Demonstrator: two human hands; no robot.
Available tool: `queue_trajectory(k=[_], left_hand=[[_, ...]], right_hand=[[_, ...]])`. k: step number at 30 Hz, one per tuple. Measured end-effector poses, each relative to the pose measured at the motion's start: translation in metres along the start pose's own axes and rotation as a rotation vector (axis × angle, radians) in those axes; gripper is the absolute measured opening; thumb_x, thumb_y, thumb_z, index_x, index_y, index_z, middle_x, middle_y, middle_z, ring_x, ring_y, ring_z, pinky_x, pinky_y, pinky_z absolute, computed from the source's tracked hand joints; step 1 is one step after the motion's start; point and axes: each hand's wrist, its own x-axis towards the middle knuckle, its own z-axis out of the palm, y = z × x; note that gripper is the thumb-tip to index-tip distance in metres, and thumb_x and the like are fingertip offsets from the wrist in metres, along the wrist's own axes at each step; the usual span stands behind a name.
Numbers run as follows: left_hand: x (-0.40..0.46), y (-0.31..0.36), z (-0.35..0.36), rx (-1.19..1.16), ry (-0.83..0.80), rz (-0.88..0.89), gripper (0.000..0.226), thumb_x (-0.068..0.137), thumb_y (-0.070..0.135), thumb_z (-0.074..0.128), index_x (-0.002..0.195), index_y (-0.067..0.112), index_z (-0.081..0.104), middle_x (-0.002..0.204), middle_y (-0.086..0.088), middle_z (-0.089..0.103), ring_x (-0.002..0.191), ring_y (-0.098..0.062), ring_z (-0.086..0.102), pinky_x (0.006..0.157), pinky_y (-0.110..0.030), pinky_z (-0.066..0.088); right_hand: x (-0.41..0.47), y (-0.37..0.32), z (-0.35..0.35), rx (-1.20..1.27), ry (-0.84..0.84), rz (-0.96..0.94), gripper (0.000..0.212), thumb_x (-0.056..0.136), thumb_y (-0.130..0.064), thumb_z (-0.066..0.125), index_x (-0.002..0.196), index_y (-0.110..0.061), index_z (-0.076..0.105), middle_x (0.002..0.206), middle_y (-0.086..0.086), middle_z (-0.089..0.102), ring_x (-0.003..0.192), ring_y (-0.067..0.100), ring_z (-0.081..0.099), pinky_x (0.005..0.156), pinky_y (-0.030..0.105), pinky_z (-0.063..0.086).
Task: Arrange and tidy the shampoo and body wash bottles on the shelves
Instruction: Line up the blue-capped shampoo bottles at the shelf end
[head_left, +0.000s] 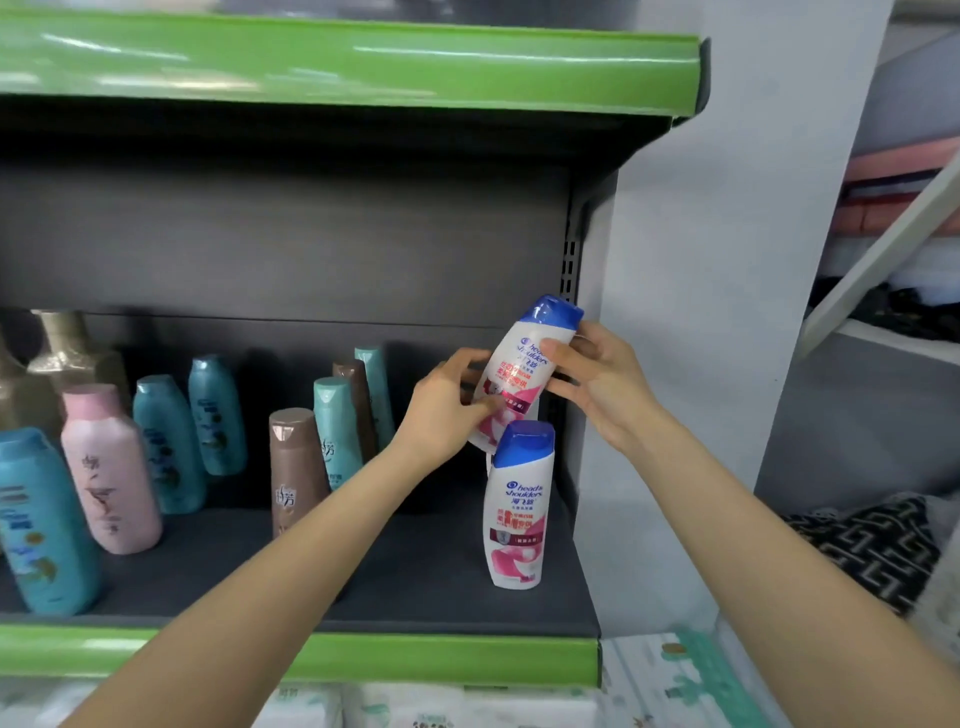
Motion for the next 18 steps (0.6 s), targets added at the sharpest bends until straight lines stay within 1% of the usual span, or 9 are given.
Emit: queue_trajectory(k=[2,3,6,7,10,13,15,18], left_hand=[[0.003,-0.003,0.002,-0.019,0.009,0.002,0.037,0.085,0.009,0.065,0.121,0.013,0.056,0.103,0.0,0.063,0.089,-0.011,0.061,0.074,-0.01,0.048],[0.005,-0.005,0.004,-0.016,0.009,0.008,0.035,0.085,0.008,0.065,0.118,0.012,0.057,0.101,0.001,0.064,0.084,-0.008,0.061,0.071,-0.008,0.047],[0.008,-0.011,0.007,-0.008,0.004,0.004,0.029,0.085,0.007,0.064,0.113,0.013,0.059,0.092,0.005,0.063,0.07,0.002,0.057,0.064,-0.008,0.046],[0.009,-0.012,0.009,-0.016,-0.006,-0.009,0.029,0.085,0.009,0.064,0.113,0.014,0.058,0.091,0.006,0.062,0.07,0.001,0.056,0.064,-0.011,0.047],[0.007,-0.018,0.013,-0.044,-0.042,-0.057,0.027,0.088,0.013,0.063,0.114,0.016,0.058,0.093,0.004,0.063,0.078,-0.008,0.059,0.068,-0.024,0.053],[0.004,-0.024,0.018,-0.035,-0.058,-0.077,0.026,0.086,0.014,0.065,0.111,0.016,0.059,0.099,0.0,0.065,0.083,-0.014,0.06,0.076,-0.031,0.054],[0.002,-0.028,0.02,-0.036,-0.065,-0.1,0.026,0.085,0.014,0.066,0.11,0.015,0.06,0.101,-0.002,0.066,0.084,-0.014,0.06,0.079,-0.032,0.053],[0.0,-0.031,0.021,-0.028,-0.079,-0.124,0.026,0.085,0.012,0.066,0.11,0.013,0.061,0.098,-0.002,0.065,0.083,-0.014,0.06,0.075,-0.028,0.05]], right_hand=[[0.0,0.007,-0.005,-0.044,-0.045,0.012,0.036,0.087,-0.002,0.063,0.122,-0.005,0.055,0.11,0.009,0.067,0.097,0.023,0.067,0.077,0.032,0.059],[0.0,0.011,-0.006,-0.073,-0.069,0.02,0.034,0.087,-0.001,0.062,0.119,-0.007,0.056,0.107,0.007,0.067,0.095,0.021,0.067,0.076,0.031,0.059],[-0.001,0.026,-0.011,-0.165,-0.13,0.033,0.03,0.086,0.001,0.063,0.111,-0.015,0.059,0.104,0.003,0.068,0.093,0.019,0.067,0.076,0.029,0.059],[-0.001,0.03,-0.012,-0.18,-0.148,0.035,0.031,0.085,0.002,0.063,0.11,-0.017,0.06,0.104,0.002,0.069,0.092,0.018,0.067,0.077,0.029,0.058],[-0.003,0.041,-0.016,-0.209,-0.195,0.051,0.032,0.086,0.003,0.062,0.108,-0.021,0.061,0.104,0.001,0.069,0.092,0.014,0.068,0.076,0.025,0.057],[-0.005,0.048,-0.021,-0.255,-0.245,0.071,0.031,0.087,-0.002,0.063,0.108,-0.023,0.063,0.108,0.002,0.07,0.094,0.013,0.068,0.076,0.024,0.055],[-0.006,0.052,-0.022,-0.296,-0.265,0.082,0.03,0.086,-0.004,0.065,0.109,-0.023,0.063,0.111,0.004,0.069,0.094,0.014,0.068,0.074,0.023,0.054],[-0.005,0.058,-0.025,-0.333,-0.285,0.096,0.031,0.088,-0.004,0.063,0.117,-0.015,0.062,0.114,0.007,0.068,0.096,0.016,0.067,0.077,0.025,0.056]])
